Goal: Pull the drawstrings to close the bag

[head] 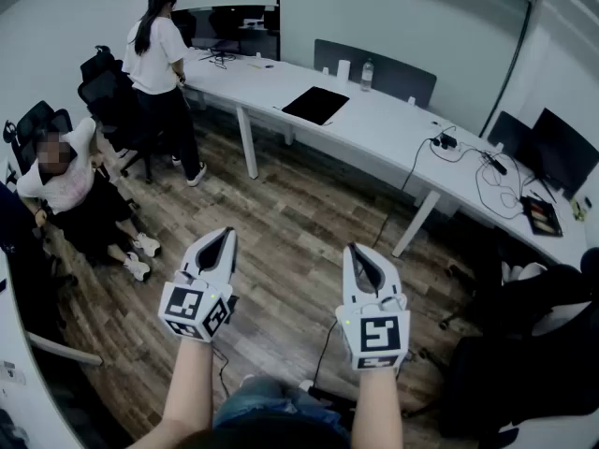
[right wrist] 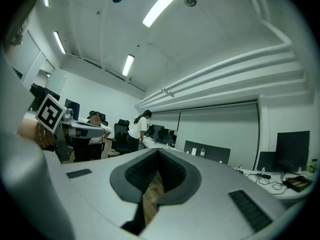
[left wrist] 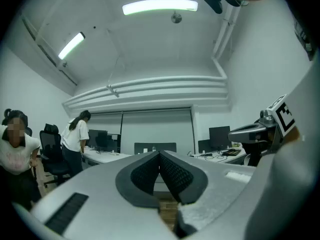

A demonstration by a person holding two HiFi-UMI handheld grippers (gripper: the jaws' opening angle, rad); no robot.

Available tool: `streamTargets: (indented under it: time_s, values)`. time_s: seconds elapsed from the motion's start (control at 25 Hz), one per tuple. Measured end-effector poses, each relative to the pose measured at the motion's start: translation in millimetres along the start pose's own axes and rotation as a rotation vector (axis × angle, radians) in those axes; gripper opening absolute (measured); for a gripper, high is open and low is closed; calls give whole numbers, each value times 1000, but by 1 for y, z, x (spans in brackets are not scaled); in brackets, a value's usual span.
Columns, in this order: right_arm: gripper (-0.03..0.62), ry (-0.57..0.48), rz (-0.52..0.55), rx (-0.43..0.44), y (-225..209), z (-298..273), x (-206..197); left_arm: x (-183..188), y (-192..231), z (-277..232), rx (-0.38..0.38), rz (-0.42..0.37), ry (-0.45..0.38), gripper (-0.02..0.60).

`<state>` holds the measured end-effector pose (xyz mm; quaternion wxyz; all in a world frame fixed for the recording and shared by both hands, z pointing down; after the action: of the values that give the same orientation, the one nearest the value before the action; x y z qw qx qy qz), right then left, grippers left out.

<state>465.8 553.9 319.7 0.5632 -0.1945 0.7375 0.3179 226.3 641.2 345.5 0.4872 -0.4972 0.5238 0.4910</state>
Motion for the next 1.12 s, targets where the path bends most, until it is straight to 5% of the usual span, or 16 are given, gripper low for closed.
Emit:
streamTargets:
  time_s: [0.52,1.12]
  values:
    - [-6,-32,-60,44,-38,-66,-13,7,17,-73,12,-51,9,-2]
    - [-6,-170,-229,12,23,-286,42,11,236,-199,-86,-46,20,0]
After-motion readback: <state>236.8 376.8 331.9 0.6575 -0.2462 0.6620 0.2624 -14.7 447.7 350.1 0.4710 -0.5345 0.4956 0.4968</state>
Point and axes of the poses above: the fingertips, and each gripper's own axes: z backward along the fingers, y to its left, x out of its top, the point moved 6 cm from there along z, backward along the fingers, and after that the axes turned 7 degrees about y, right-handed, at the moved point
